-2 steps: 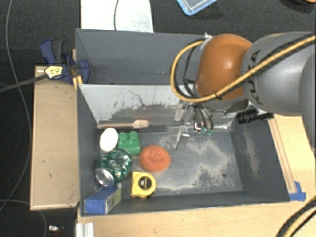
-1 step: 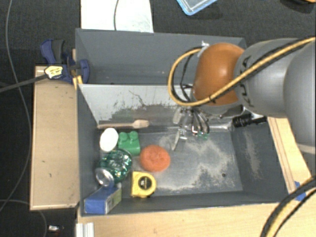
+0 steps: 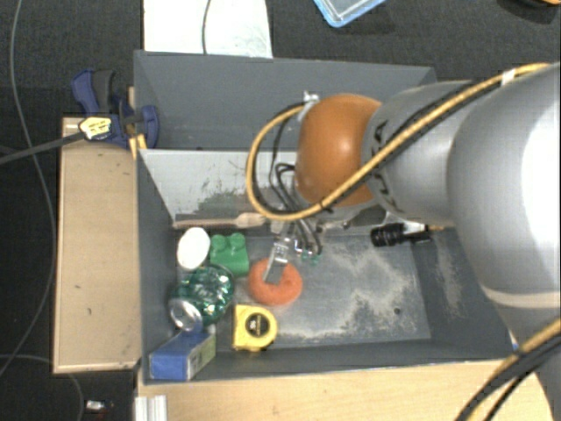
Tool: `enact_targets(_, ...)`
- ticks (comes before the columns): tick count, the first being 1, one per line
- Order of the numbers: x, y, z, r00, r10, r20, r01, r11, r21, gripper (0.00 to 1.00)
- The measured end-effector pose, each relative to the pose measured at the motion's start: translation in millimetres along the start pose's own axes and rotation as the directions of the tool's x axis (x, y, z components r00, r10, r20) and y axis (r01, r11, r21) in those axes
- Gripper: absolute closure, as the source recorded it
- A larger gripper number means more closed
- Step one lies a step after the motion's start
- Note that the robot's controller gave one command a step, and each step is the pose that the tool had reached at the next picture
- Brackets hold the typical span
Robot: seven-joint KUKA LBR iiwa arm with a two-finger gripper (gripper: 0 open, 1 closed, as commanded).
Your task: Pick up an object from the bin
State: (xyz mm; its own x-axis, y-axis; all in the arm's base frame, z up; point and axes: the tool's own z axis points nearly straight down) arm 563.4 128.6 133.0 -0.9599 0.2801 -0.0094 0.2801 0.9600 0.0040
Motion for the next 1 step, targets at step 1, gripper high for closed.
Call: enact_targets(1,-3.0,-5.0,33.2,0.978,0.209,-0.001,-0.209,0.978,0.001,0.00)
